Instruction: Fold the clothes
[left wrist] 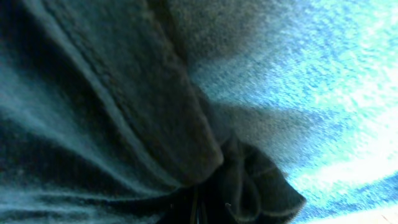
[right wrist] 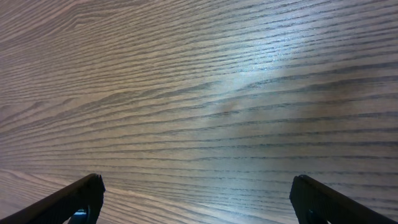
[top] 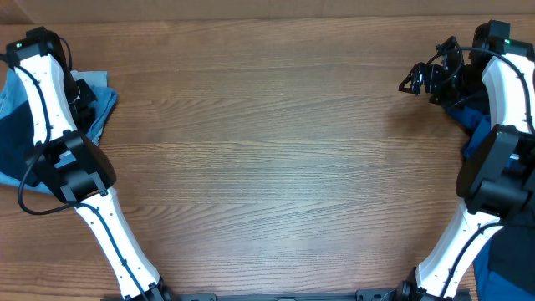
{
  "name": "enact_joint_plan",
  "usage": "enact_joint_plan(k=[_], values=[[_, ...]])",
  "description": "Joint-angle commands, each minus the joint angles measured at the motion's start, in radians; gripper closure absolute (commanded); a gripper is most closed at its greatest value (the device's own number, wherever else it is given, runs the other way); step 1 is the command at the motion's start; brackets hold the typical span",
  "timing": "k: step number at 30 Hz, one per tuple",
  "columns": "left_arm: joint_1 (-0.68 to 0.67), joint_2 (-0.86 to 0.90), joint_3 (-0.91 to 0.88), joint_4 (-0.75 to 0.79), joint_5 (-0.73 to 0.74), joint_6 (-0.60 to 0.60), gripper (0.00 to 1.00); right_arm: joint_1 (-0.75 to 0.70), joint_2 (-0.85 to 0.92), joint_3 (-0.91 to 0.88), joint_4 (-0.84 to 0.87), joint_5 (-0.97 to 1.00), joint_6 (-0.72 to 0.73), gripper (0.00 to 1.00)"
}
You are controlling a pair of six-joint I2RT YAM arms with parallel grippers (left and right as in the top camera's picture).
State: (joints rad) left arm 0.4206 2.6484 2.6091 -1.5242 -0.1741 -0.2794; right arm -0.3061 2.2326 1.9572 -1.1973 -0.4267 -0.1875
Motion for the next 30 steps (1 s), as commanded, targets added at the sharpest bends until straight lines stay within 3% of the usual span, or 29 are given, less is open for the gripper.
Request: enact_joint_plan(k=[1, 2, 5, 6, 7, 8, 9, 19, 30], values=[[-0.001, -0.076, 0.067, -0.004, 0.135, 0.022, 0.96, -0.004, -0.03, 0.02, 0.0, 0.0, -0.002, 0.0], [-0.004, -0.105, 0.091, 0.0, 0.18, 0.022, 0.96, -0.004, -0.03, 0.02, 0.0, 0.0, -0.002, 0.0], [-0.034, -0.215, 0.163, 0.04, 0.387, 0.021, 0.82, -0.004, -0.03, 0.02, 0.0, 0.0, -0.002, 0.0], [-0.064, -0.264, 0.173, 0.08, 0.493, 0.021, 0.61, -0.004, -0.03, 0.02, 0.001, 0.0, -0.002, 0.0], [-0.08, -0.276, 0.173, 0.095, 0.521, 0.022, 0.5, -0.004, -0.03, 0.02, 0.001, 0.0, -0.002, 0.0], [-0.113, -0.282, 0.173, 0.128, 0.576, 0.016, 0.17, -0.004, -0.03, 0.02, 0.0, 0.0, -0.002, 0.0], [-0.153, -0.28, 0.171, 0.137, 0.652, -0.008, 0.0, -0.004, -0.03, 0.02, 0.0, 0.0, -0.002, 0.0], [-0.423, -0.269, 0.167, 0.137, 0.661, -0.016, 0.0, -0.004, -0.03, 0.02, 0.0, 0.0, -0.002, 0.0], [-0.447, -0.269, 0.167, 0.137, 0.661, -0.016, 0.0, -0.004, -0.03, 0.02, 0.001, 0.0, -0.002, 0.0]])
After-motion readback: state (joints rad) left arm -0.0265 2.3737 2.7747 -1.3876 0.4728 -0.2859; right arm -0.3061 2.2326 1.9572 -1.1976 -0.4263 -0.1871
